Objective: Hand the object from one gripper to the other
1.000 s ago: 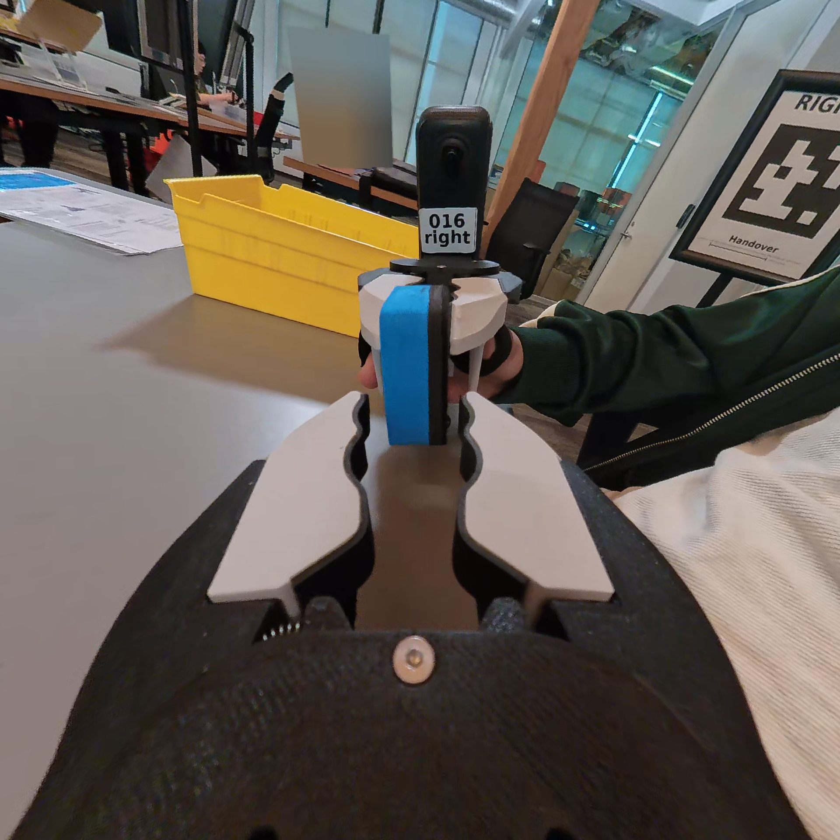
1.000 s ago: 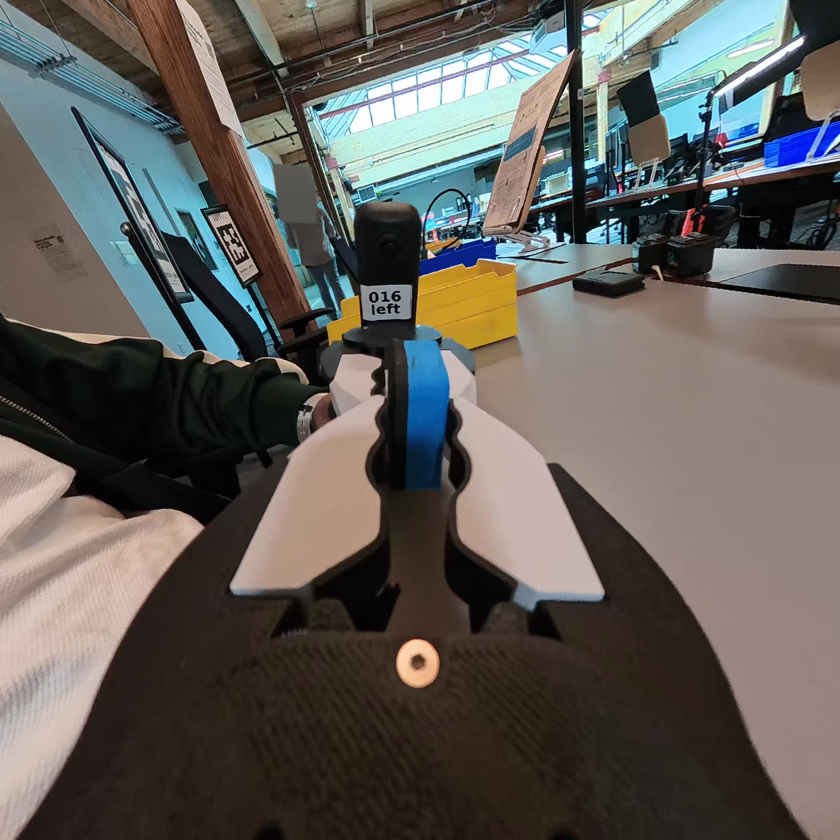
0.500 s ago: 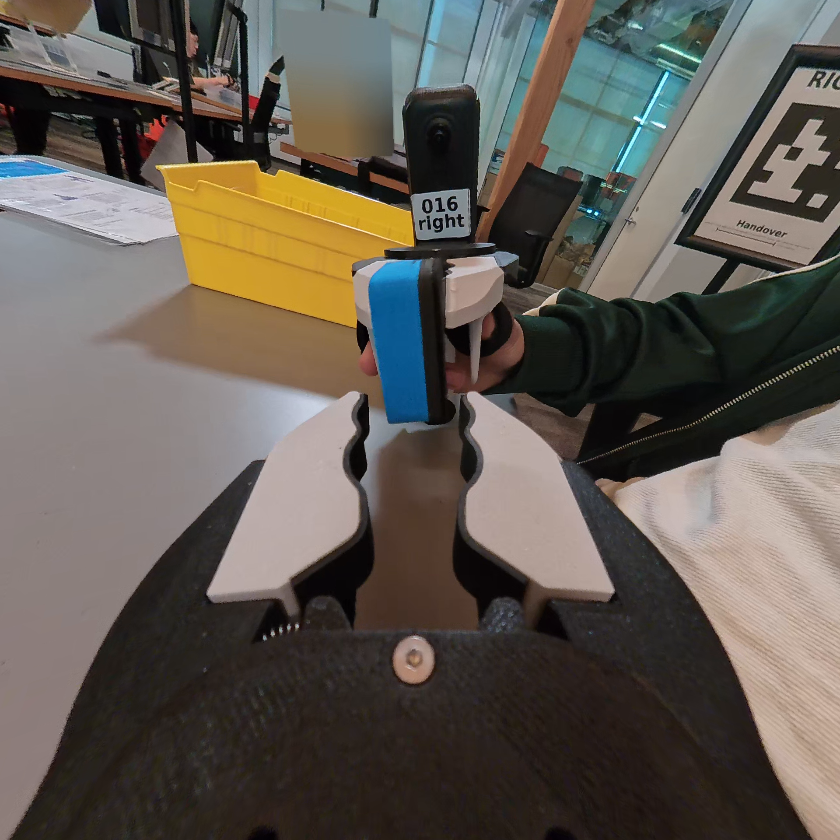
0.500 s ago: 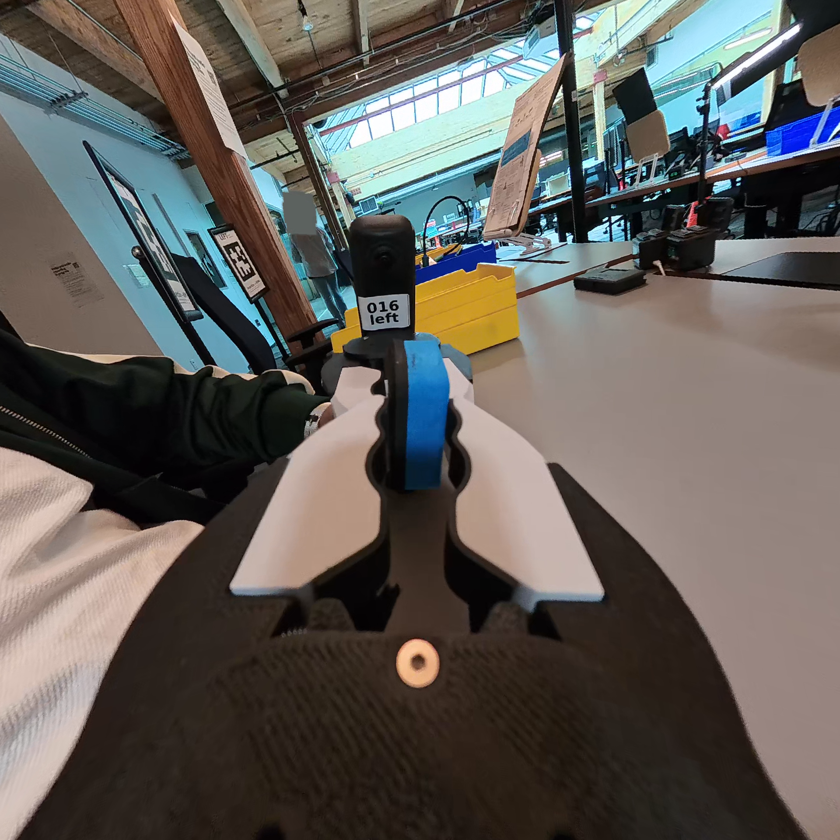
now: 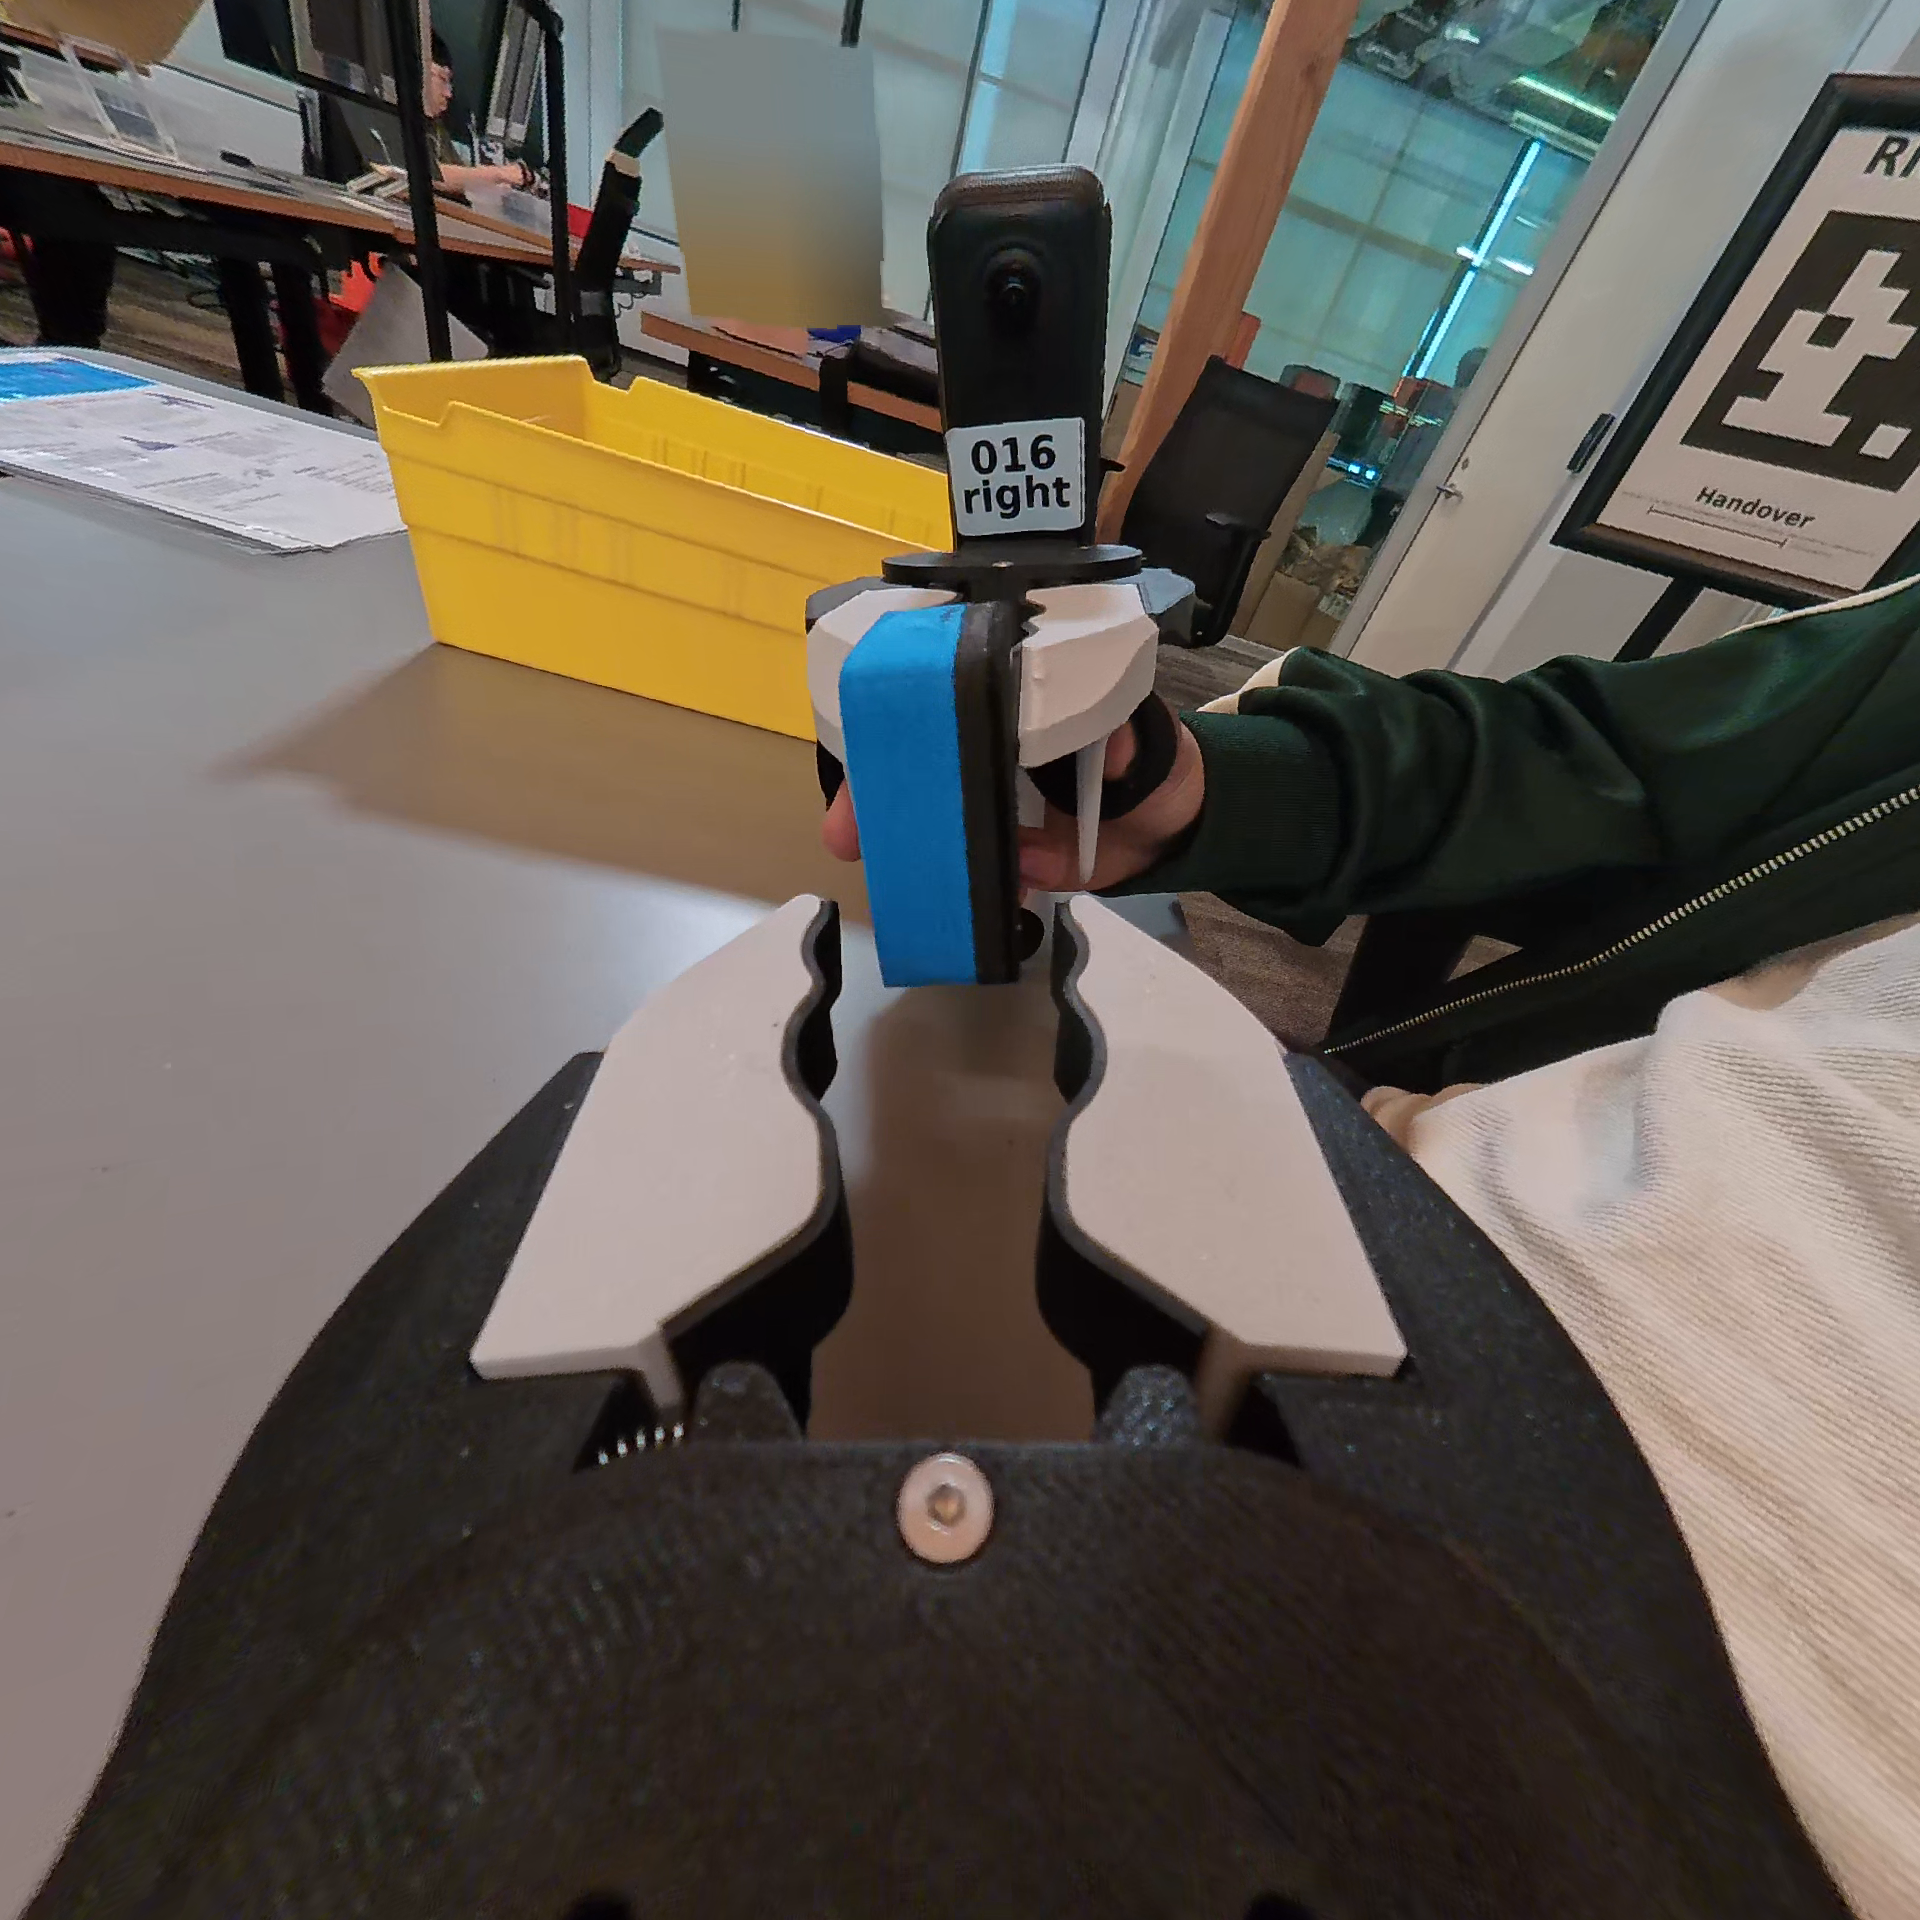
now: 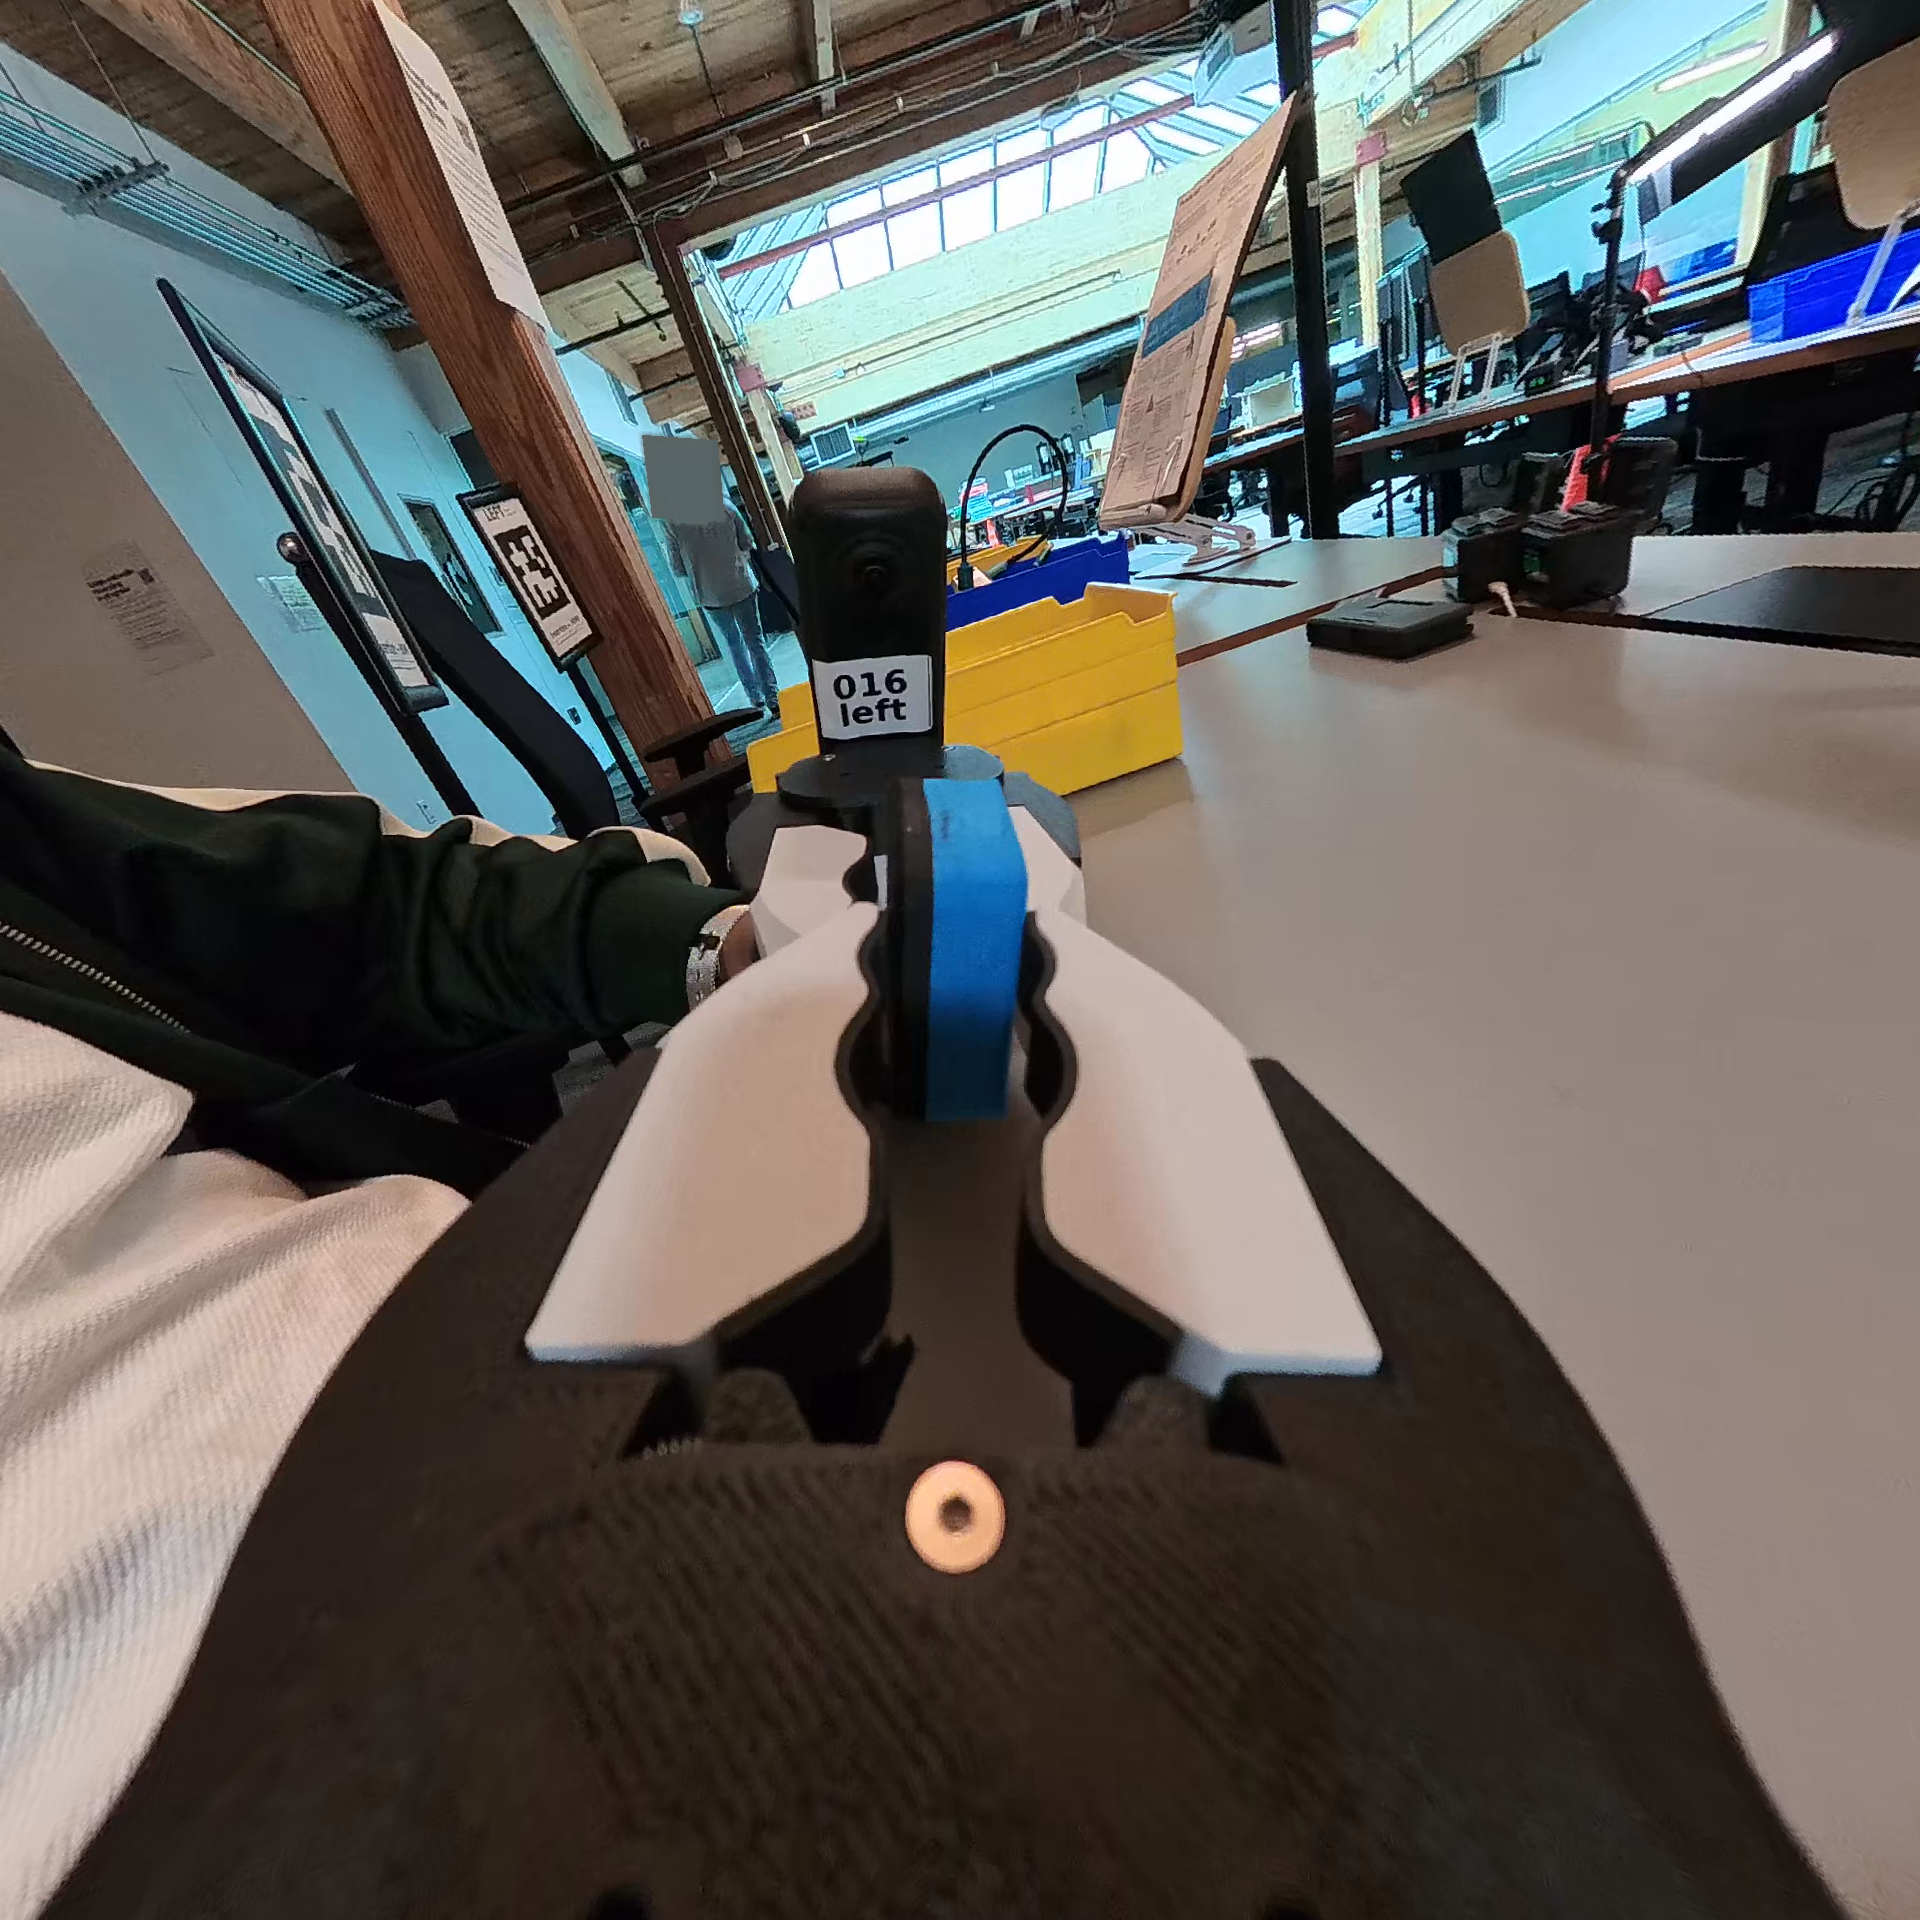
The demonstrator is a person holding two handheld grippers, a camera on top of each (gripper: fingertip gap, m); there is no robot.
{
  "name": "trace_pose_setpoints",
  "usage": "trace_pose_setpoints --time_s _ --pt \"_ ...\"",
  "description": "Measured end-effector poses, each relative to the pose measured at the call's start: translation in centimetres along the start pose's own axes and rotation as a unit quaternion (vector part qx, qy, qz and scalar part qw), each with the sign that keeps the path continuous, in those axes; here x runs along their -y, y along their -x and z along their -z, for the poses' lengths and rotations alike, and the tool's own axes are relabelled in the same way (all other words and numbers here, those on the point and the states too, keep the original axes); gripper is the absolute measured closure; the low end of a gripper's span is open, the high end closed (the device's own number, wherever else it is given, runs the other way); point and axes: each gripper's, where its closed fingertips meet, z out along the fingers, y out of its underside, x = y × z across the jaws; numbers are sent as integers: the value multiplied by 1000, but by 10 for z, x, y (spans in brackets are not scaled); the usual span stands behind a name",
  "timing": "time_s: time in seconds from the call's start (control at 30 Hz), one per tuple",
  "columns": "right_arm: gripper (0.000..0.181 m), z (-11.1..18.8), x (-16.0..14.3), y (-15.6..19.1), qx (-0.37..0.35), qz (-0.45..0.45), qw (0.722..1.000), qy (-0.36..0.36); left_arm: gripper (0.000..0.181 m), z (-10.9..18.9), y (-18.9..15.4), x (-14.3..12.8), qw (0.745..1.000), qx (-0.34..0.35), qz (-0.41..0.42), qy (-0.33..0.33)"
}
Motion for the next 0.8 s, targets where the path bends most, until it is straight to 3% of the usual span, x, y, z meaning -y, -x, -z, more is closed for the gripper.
trace_pose_setpoints --time_s 0.4,0.8 --pt "157 0 0 0 0 -4 1000 0 142 0 0 0 1000 2 -3 -1" --pt "158 2 0 -5 -13 -9 1000 0 127 0 7 1 997 48 -58 11"
